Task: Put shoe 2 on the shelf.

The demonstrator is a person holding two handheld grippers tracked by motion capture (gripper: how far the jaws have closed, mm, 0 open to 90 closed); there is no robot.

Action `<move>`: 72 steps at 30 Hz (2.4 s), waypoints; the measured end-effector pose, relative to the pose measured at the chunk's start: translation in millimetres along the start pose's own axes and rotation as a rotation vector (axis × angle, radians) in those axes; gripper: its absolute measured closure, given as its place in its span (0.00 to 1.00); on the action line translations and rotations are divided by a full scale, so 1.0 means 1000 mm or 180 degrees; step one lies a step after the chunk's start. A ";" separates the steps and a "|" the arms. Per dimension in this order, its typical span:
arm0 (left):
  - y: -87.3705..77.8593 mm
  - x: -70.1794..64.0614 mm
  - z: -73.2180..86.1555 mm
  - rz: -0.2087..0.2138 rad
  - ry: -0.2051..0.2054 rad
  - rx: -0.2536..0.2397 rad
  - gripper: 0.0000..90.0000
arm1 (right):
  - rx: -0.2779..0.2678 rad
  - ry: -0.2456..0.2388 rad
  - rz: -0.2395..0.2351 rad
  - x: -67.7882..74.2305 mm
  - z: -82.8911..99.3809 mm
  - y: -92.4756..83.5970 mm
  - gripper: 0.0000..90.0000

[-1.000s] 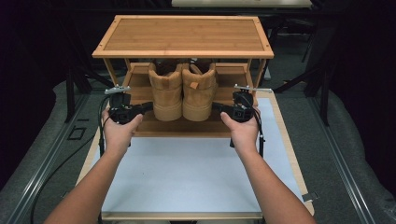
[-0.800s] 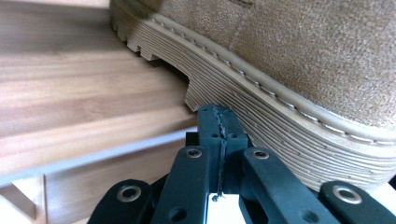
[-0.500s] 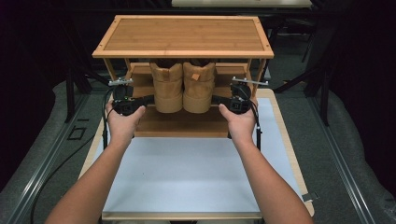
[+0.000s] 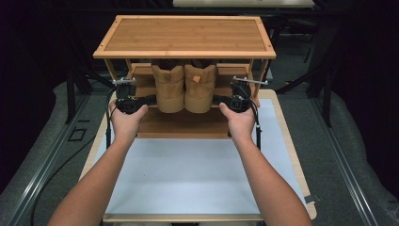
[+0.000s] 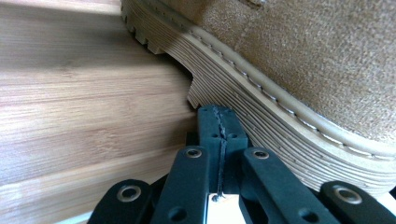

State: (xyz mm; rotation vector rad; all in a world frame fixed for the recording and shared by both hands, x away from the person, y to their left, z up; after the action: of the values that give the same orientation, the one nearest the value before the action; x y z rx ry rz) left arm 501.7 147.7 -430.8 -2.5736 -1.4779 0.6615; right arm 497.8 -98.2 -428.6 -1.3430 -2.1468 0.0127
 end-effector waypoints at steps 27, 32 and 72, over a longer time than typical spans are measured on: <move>-0.013 -0.003 -0.002 0.0205 -0.0012 0.0086 0.99 | 0.0069 -0.0060 -0.0067 0.001 -0.001 -0.005 1.00; -0.021 -0.006 -0.002 0.0235 0.0016 0.0083 0.99 | 0.0059 -0.0128 -0.0076 0.000 -0.003 -0.013 1.00; -0.119 0.053 0.124 0.0128 0.0312 0.0328 0.69 | 0.0139 -0.0395 0.0115 -0.067 0.087 -0.123 0.80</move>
State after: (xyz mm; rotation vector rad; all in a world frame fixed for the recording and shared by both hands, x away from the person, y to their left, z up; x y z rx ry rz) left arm 378.0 239.1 -524.0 -2.5252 -1.3301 0.5904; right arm 375.8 -187.5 -493.7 -1.3880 -2.2109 0.1605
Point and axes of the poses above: each handheld gripper's, and its own axes: y roughly forward along the jaws, z roughly out of its underside, x roughly to its left, the point moved 8 cm from there along y, roughly forward along the jaws, and after that the axes turned 11 degrees about -x, right-handed, at the moved point
